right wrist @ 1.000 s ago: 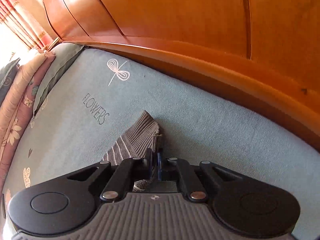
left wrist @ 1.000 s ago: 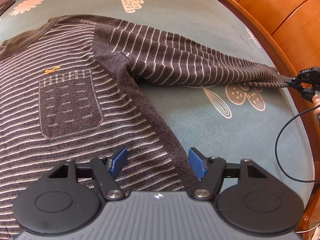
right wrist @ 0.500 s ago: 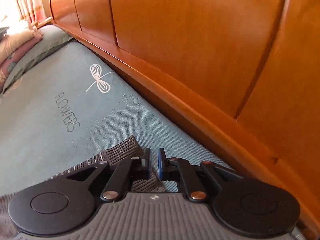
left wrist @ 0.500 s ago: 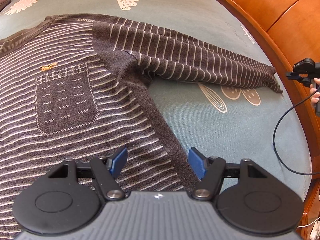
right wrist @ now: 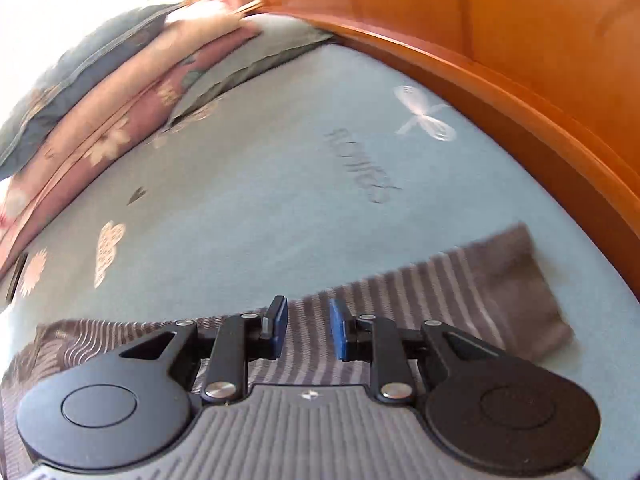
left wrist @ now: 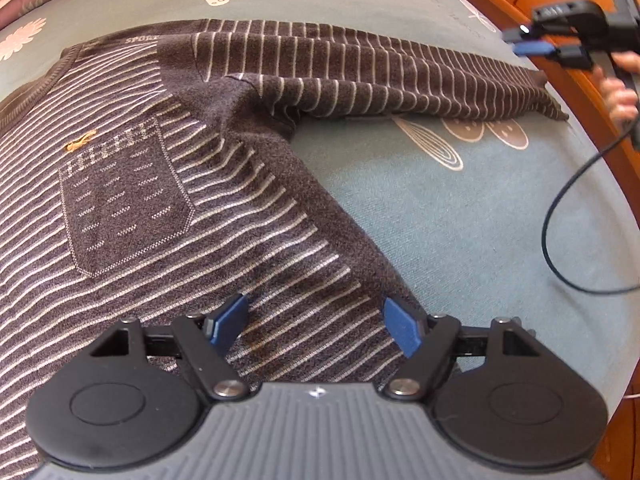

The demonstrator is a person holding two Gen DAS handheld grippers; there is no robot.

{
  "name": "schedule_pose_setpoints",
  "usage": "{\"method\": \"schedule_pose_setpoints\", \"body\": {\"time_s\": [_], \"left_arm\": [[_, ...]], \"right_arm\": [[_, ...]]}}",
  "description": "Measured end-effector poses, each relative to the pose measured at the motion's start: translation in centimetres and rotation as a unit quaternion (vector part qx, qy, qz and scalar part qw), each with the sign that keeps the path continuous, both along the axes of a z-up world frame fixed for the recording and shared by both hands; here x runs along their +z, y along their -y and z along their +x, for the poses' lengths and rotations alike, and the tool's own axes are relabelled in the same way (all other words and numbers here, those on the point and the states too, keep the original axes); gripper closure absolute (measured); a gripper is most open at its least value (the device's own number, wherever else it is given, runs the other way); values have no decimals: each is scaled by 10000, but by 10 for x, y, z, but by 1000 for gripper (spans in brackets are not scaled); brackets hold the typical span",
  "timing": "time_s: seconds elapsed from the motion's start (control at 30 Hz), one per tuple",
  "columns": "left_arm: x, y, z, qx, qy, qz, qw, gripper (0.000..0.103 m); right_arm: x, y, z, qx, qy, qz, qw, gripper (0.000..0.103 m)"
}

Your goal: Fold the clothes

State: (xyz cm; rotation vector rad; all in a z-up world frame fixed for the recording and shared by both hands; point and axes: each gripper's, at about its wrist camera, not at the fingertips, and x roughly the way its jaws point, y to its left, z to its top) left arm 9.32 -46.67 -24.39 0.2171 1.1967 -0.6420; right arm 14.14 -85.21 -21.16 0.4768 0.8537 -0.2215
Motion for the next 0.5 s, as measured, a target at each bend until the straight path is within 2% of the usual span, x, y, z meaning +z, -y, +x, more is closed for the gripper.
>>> {"method": "schedule_pose_setpoints", "body": {"time_s": [0.1,0.2,0.37,0.5], "left_arm": [[-3,1,-2,-43,24,-51,10000,13],[-4,-2,-3,189,-23,-251,9995,10],[-3,-10,-2,401,-65,-505,9979,10],[-2,-13,0,466,-133,-609,9970,9]], "right_arm": [[-2,-39,48,1223,-38,-390,9917,66],[-14,-78,88,2319,-156,-681,9702,65],[-26,-121,128,3305,-221,-921,9391,64],[-34,-138,150,3927,-413,-752,9156,63]]}}
